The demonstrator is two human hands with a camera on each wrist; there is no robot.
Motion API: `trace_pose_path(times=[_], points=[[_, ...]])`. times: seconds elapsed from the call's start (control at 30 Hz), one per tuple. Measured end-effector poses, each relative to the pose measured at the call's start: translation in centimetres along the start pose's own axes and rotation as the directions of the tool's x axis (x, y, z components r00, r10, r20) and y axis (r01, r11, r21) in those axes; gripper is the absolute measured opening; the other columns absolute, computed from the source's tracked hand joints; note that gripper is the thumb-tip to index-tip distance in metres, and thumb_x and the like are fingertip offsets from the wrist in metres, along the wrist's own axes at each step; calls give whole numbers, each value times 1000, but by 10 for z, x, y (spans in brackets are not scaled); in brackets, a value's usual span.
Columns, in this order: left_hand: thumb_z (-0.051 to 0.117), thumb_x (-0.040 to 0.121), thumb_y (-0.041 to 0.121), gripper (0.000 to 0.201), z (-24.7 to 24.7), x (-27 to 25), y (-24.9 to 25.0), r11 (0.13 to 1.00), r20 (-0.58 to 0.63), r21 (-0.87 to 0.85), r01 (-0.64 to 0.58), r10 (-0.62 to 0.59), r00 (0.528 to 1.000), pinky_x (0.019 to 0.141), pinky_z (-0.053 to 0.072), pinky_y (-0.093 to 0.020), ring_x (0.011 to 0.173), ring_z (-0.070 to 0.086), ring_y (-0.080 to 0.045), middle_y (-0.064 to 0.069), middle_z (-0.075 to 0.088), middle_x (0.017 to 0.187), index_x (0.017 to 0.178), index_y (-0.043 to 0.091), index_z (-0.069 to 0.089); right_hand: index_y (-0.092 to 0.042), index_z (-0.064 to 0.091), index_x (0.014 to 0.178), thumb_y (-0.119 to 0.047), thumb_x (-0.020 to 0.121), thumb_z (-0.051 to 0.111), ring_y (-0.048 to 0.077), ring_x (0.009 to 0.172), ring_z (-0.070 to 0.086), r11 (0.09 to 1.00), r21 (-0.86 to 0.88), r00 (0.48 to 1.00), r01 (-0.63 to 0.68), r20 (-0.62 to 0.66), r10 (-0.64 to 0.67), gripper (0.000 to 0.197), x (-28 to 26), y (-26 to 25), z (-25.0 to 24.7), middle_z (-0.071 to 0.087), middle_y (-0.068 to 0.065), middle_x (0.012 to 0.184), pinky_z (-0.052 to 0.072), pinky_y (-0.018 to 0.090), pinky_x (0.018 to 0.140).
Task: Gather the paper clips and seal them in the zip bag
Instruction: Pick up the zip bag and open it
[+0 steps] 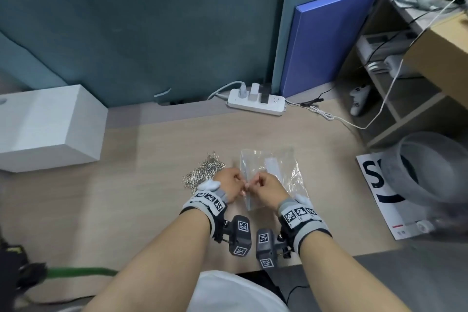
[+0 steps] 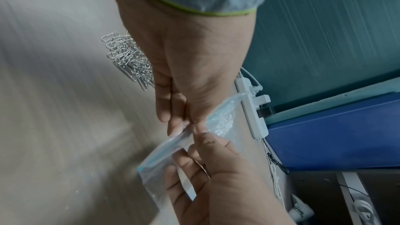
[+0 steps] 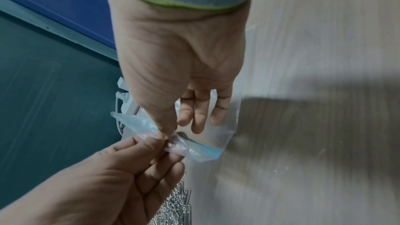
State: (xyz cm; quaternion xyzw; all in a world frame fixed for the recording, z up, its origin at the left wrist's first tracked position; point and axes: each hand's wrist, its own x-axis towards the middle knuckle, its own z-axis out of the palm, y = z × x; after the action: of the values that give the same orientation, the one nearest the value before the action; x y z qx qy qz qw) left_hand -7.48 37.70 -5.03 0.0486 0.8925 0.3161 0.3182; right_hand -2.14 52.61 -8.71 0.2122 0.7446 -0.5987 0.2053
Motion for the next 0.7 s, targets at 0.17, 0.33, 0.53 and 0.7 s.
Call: trace_pose_path(times=[0.17, 0.33, 0.53, 0.7], points=[[63, 94, -2, 17, -7, -7, -1, 970, 26, -241, 39, -34, 999, 54, 58, -23, 53, 66, -10, -6, 70, 68, 83, 11, 65, -13, 60, 85, -17, 91, 74, 17, 71, 57, 1000, -17, 1000, 24, 8, -24, 16, -2, -4, 5, 62, 7, 78, 50, 31, 73], [72, 84, -6, 15, -5, -10, -3, 948, 60, -317, 29, -10, 998, 58, 58, -24, 62, 71, -14, -13, 75, 72, 81, 8, 71, -15, 60, 83, -29, 88, 78, 16, 68, 56, 999, 27, 999, 36, -22, -35, 23, -8, -2, 3, 66, 4, 76, 49, 33, 72], [71, 86, -4, 9, 10, -11, -3, 937, 60, -343, 60, -42, 997, 64, 63, -33, 63, 71, -16, -14, 76, 75, 85, 4, 69, -6, 55, 79, -23, 91, 70, 17, 67, 52, 994, -57, 992, 98, -68, -102, 26, -8, 1, -2, 59, 6, 71, 47, 35, 70], [60, 94, -5, 19, 20, -9, 1, 931, 80, -351, 96, -72, 994, 68, 64, -36, 67, 73, -19, -22, 76, 84, 81, 8, 61, -11, 44, 79, -16, 92, 60, 20, 69, 47, 966, -231, 989, 118, -64, -137, 21, -15, -3, -6, 56, 13, 74, 49, 40, 69]])
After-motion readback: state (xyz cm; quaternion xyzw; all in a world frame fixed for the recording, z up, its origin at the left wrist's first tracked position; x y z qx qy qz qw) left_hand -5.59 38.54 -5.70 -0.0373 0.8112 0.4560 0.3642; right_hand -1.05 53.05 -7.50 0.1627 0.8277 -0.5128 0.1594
